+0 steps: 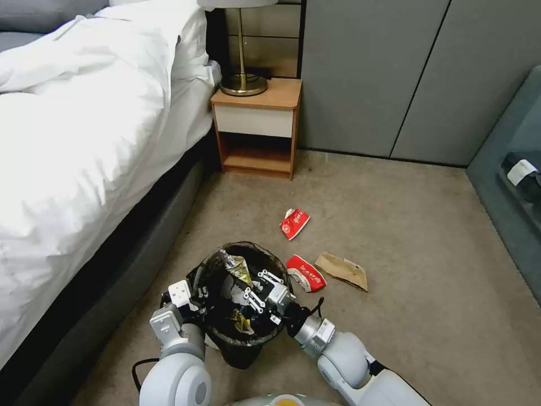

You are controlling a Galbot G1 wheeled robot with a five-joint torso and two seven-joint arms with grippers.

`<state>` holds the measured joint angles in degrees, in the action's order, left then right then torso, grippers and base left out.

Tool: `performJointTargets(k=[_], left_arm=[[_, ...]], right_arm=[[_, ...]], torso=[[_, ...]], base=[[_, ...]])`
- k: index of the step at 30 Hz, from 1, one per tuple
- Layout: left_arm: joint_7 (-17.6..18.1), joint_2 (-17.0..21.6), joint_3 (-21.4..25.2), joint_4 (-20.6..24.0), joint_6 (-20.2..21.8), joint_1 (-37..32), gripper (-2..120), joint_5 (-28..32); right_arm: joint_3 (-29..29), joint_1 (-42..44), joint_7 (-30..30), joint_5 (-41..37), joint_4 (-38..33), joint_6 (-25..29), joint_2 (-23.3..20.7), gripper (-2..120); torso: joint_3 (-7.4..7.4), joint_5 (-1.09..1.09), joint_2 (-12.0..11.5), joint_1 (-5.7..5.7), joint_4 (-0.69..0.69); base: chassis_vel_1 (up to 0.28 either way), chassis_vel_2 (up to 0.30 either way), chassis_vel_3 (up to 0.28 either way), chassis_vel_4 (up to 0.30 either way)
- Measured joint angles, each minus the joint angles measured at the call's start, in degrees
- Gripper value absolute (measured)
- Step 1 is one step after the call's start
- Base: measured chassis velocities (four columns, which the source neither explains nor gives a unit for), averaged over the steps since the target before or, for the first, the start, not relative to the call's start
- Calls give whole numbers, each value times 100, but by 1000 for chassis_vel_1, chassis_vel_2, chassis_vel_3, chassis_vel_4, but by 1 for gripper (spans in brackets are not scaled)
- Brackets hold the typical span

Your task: Pick up the trash bin, then pick up the garbage from the floor and place it into the trash bin.

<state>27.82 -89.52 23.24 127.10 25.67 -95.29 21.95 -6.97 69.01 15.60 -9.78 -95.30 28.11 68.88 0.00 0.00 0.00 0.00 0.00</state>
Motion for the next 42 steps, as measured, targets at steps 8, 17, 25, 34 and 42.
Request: performJointTargets(k=[8,17,25,34,42], left_arm=[[0,0,0,0,0,0,75,0],[0,0,0,0,0,0,75,0],[0,0,0,0,0,0,75,0],[0,0,0,0,0,0,75,0],[0,0,-1,0,0,0,75,0]], right_arm=[[50,143,12,19,-90,0,-122,72],[50,281,54,89,-201,45,-222,100],[540,542,-302,329,-1298,42,-250,100],[1151,1117,-1436,688,-2429,-210,24,100],[1704,1777,-1943,944,-2246,28,531,100]], torso=[[0,0,0,0,0],[0,0,0,0,0],[0,0,0,0,0],[0,-1,0,0,0],[0,0,0,0,0]], base=[[0,0,0,0],[0,0,0,0],[0,0,0,0],[0,0,0,0],[0,0,0,0]])
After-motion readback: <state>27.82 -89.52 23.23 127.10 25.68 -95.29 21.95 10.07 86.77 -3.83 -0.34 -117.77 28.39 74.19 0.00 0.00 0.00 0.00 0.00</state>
